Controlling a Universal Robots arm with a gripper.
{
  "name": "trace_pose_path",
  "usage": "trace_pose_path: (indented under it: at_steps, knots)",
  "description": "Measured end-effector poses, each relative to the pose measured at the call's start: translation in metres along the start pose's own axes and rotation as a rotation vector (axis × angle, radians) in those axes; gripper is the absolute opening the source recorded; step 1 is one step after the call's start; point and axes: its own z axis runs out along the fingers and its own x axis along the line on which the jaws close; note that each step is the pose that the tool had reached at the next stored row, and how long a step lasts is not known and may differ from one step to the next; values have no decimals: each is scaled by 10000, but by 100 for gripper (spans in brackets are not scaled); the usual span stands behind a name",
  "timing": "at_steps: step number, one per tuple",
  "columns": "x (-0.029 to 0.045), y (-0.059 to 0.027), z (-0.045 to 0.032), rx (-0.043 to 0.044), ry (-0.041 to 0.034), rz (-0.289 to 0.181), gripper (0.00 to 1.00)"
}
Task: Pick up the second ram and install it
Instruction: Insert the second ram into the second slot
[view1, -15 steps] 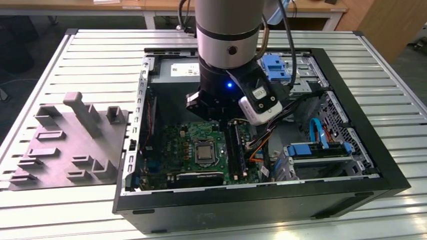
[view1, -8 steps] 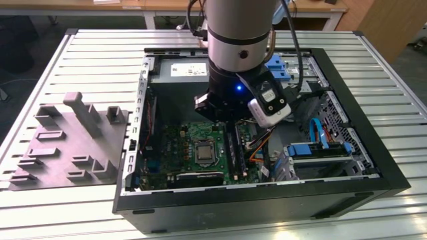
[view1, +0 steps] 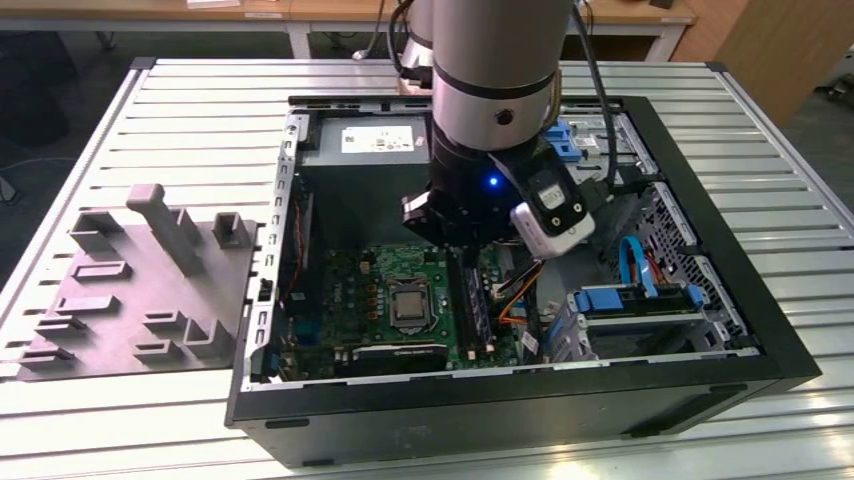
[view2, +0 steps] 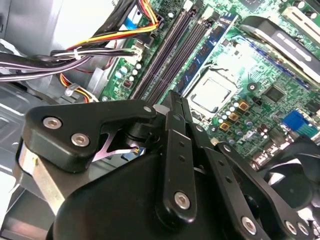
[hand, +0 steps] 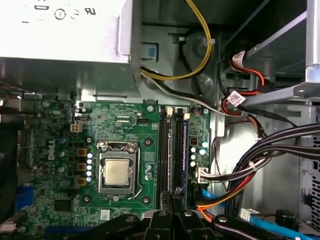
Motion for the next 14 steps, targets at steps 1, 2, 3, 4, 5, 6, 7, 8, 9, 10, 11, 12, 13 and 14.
trace_pose_path:
  at_steps: [1,2,3,4,5,6,7,8,9,10,11,12,13,14]
  knots:
    - [-3,0,11,0,0,0,11]
    - [-4,0,23,-1,0,1,11]
    - [-3,-1,38,0,0,1,11]
    - [-2,-1,57,-1,0,2,11]
    - [-1,-2,75,-2,0,1,11]
    - [-1,-2,93,-2,0,0,11]
    - [-1,-3,111,-1,0,1,11]
    - [-1,-3,129,-1,0,1,11]
    - [-1,-4,145,-2,-1,1,11]
    - [0,-4,153,-10,-1,1,11]
    - [0,-4,159,-27,-1,2,11]
    - [0,-4,164,-48,-1,3,11]
    - [-2,-5,171,-65,-1,3,11]
    - [-6,-4,178,-77,-3,3,11]
